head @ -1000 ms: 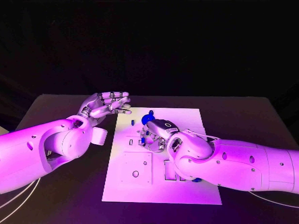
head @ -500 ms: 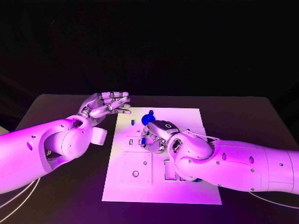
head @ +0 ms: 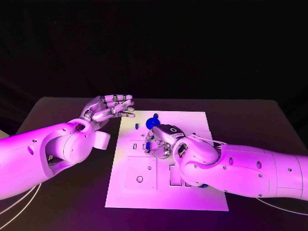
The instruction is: Assemble the parts on the task board
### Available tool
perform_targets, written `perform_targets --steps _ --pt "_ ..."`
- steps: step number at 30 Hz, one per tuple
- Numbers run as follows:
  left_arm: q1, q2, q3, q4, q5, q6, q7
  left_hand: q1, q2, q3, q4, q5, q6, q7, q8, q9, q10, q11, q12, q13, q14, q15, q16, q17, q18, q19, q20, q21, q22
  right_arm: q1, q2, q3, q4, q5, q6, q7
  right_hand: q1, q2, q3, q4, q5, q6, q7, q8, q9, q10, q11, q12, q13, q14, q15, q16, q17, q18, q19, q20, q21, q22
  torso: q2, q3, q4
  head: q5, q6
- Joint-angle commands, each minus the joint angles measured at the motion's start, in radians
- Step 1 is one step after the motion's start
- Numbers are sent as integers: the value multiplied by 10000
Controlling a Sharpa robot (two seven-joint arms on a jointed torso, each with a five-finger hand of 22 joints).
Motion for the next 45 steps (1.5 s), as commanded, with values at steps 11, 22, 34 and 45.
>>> perform_targets --steps 11,22,34,45 --pt "0 13 6 -17 -15 164 40 -26 16 56 -13 -23 -66 411 50 15 -24 10 -46 0 -62 -5 38 24 87 -66 -11 39 20 -10 -27 -5 34 -18 -441 268 -12 -55 -825 324 4 -367 44 -144 -65 13 98 -305 1335 880 123 -99 1920 31 687 98 -192 2202 0 -4 -1 -2 2" --pt "-1 75 5 -297 -842 728 -628 -419 -88 4 213 -37 -85 440 133 45 319 -81 467 156 646 -201 1385 808 133 129 -131 697 384 225 -758 36 540 1056 -1103 2432 585 323 -2257 369 72 -1270 353 -657 -317 -474 370 -828 826 853 351 -148 1819 175 386 293 -795 1847 -32 5 14 30 32" --pt "82 177 16 -620 -3721 1811 -3075 -1946 206 -512 448 -31 132 -524 3678 1999 344 -1147 8791 5404 4670 -1284 10086 8673 -162 1679 -1114 7291 5644 1162 -2464 98 1470 3408 -759 4507 965 424 -2331 347 70 -1330 393 -642 -341 -610 412 -925 713 861 398 -134 1867 207 315 348 -937 1771 -141 77 -112 168 30" --pt "680 672 18 -636 -6927 3231 -6923 -2861 669 -832 478 -12 295 -1009 5174 3414 2829 -1630 11908 9449 6029 -1706 11366 11009 -704 3548 -1524 9365 8806 1747 -3629 132 1162 5848 -788 4846 1033 531 -2308 352 57 -1221 368 -556 -321 -583 393 -885 733 841 386 -163 1792 205 323 347 -933 1779 -280 160 -122 263 -40"
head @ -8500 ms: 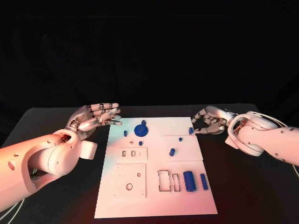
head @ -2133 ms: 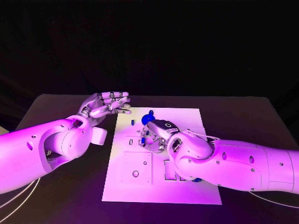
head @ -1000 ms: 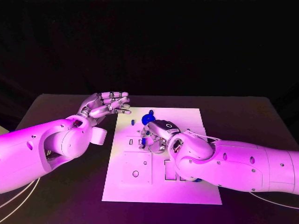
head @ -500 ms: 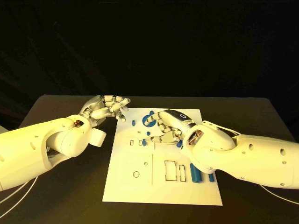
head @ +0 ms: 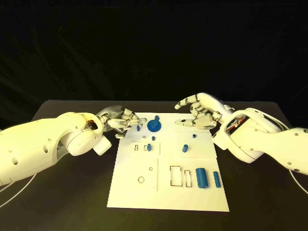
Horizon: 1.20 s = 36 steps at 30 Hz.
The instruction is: Assemble the parts on the task board
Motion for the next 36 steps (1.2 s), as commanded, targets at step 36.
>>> perform_targets --steps 36 --pt "812 2449 -357 -1560 -3997 3881 -4802 -1023 353 -539 -1 -111 -269 -2 -40 537 164 29 217 413 614 -33 125 1387 -139 232 13 312 487 143 -6 8 -679 1865 320 199 72 69 -14 -8 10 82 1 80 17 -4 -25 31 709 825 18 -54 1724 66 291 54 -51 1736 -100 58 -29 92 -261"
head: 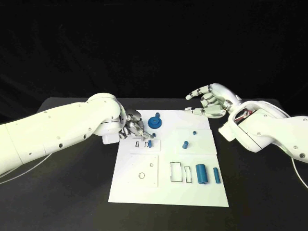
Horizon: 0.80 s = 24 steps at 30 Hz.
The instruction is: Assemble the parts on the task board
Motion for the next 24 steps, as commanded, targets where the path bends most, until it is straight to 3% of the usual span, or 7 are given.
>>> perform_targets --steps 1,24 --pt "27 91 -4 -32 -52 458 -156 -137 1 -61 14 -32 -2 9 3 15 -18 30 -5 -27 578 0 22 1385 -143 52 -5 57 16 4 29 4 -19 11 207 7 32 30 -14 -8 10 70 12 43 9 -5 -24 31 712 825 18 -54 1727 67 291 55 -51 1740 4 5 -1 8 -1" --pt "23 424 -61 -193 56 895 -79 261 94 -74 -28 14 -76 15 -27 162 -155 37 -105 -137 528 11 -31 1299 -126 -44 11 30 -53 4 142 4 -87 10 272 -61 14 42 -28 0 5 61 11 48 6 -40 -26 -9 667 799 14 -92 1626 93 238 51 -158 1676 -2 2 5 -42 -62"
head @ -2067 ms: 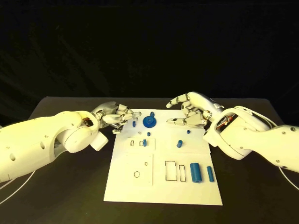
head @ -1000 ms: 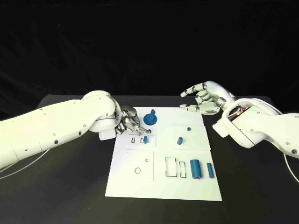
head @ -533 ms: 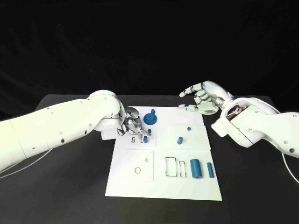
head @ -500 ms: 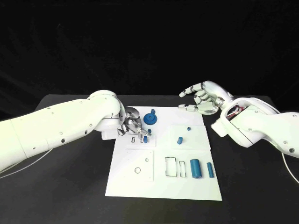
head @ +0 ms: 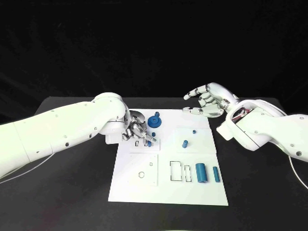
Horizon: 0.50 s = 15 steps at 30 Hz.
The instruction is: Assemble the parts on the task board
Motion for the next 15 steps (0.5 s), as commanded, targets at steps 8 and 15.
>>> perform_targets --steps 8,15 --pt "17 103 -19 -88 62 307 55 473 62 33 -1 55 -84 14 -61 109 -67 -3 -82 7 524 11 -36 1303 -128 -57 16 44 4 3 65 4 -40 -9 190 -10 16 51 -27 -2 5 60 10 51 6 -46 -27 -16 661 793 13 -62 1600 96 230 51 -77 1660 -8 -7 4 -18 -18" --pt "14 79 -23 -107 272 114 168 1160 335 559 -7 61 -66 -53 -56 345 -247 -63 -252 -177 467 -36 -105 1192 -91 -204 -8 -22 -153 2 126 3 -104 -36 270 -25 19 58 -24 -4 6 59 9 52 5 -34 -28 -1 674 795 13 -59 1608 94 235 50 -68 1666 -6 -5 11 -11 -30"
